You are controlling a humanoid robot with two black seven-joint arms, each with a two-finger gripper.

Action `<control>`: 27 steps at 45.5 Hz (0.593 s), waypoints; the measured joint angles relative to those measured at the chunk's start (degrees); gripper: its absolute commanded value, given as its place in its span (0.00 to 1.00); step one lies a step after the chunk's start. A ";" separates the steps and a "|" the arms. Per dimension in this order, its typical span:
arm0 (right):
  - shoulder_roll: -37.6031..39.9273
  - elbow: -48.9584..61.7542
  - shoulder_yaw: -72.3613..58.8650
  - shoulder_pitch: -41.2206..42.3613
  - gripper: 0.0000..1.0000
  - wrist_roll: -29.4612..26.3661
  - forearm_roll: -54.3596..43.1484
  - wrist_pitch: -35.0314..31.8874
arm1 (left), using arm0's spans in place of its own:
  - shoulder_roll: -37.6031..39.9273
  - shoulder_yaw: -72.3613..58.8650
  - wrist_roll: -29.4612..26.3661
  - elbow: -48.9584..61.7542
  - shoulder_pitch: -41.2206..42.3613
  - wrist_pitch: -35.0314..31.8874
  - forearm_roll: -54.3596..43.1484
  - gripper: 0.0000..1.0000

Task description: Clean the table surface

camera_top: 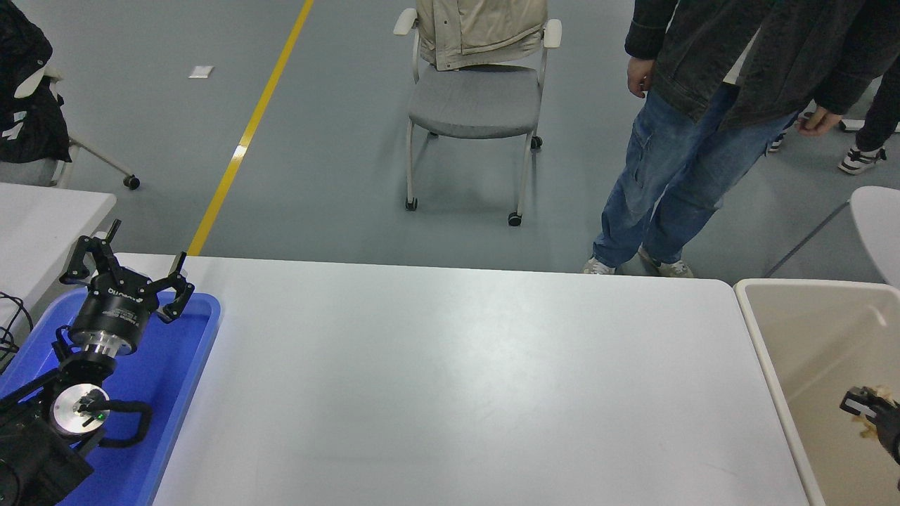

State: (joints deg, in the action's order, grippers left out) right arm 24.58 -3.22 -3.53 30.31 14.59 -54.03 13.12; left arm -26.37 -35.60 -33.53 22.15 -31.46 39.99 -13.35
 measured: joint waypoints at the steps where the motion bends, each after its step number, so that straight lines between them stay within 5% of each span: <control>1: -0.12 0.13 -0.05 0.03 1.00 -0.30 0.01 0.00 | 0.00 0.00 0.00 0.00 0.00 0.00 0.00 1.00; 27: 0.99 0.00 0.96 0.73 1.00 -2.18 4.07 -0.56 | 0.00 0.00 0.00 0.00 0.00 0.00 -0.01 1.00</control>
State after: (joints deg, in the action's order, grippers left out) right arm 25.57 -3.23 -2.56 31.05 12.41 -49.96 12.57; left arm -26.37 -35.60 -33.53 22.15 -31.46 39.99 -13.36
